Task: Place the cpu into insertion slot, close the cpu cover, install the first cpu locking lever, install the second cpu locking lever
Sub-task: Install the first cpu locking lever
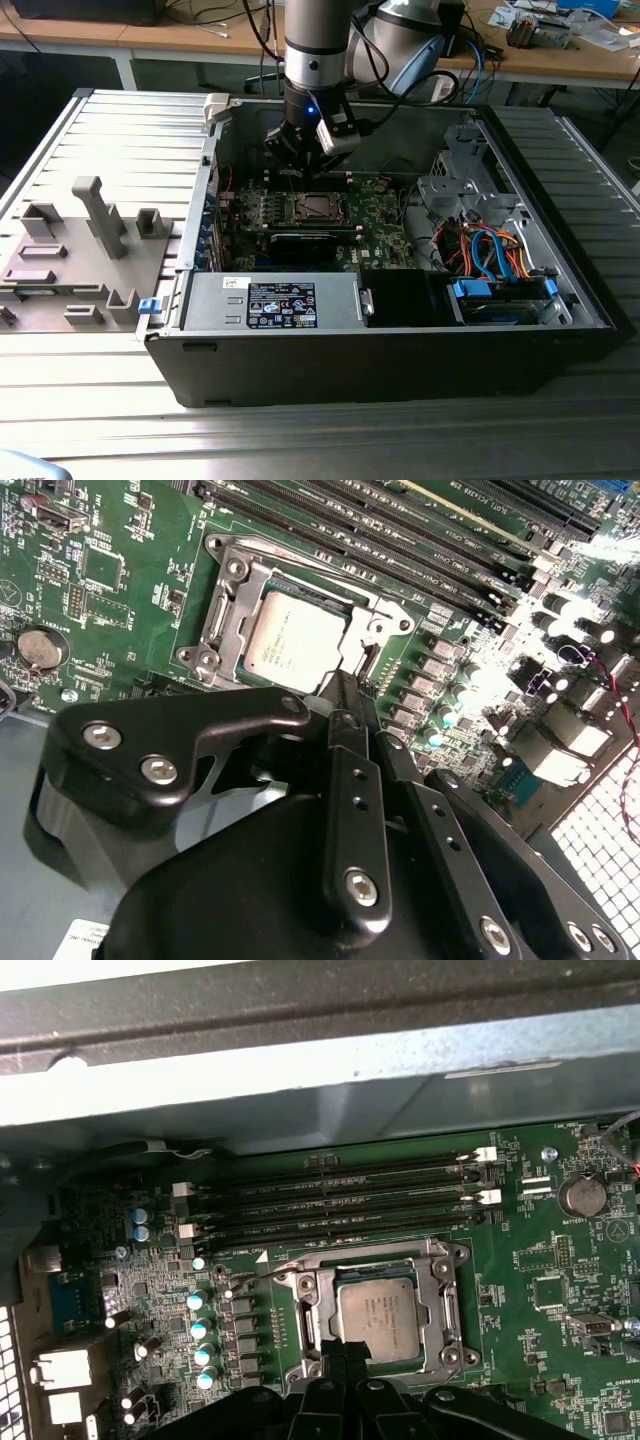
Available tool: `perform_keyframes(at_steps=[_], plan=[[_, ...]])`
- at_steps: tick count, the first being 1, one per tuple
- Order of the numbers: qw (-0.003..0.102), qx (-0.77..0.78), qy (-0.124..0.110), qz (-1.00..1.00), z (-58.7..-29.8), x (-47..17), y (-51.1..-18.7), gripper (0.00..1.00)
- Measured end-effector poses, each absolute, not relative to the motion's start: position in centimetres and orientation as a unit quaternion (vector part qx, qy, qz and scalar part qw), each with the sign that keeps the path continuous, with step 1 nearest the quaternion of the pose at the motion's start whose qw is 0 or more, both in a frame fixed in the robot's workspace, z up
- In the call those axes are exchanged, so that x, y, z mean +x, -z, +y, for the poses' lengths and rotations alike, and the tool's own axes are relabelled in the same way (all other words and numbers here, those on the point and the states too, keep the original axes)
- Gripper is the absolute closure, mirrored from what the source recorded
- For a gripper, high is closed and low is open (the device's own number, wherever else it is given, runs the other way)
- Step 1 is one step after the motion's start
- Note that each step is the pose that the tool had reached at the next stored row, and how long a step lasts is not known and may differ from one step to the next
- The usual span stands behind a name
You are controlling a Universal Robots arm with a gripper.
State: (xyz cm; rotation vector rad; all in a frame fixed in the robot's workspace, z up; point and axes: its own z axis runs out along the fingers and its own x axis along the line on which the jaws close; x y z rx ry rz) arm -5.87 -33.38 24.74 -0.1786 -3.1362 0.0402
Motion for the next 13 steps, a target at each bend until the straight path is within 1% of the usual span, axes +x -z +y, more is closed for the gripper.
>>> perform_keyframes(at_steps=[13], plan=[[0.0,-0.057,-0.012,-0.998,-33.38,-6.05,-24.74,0.89]])
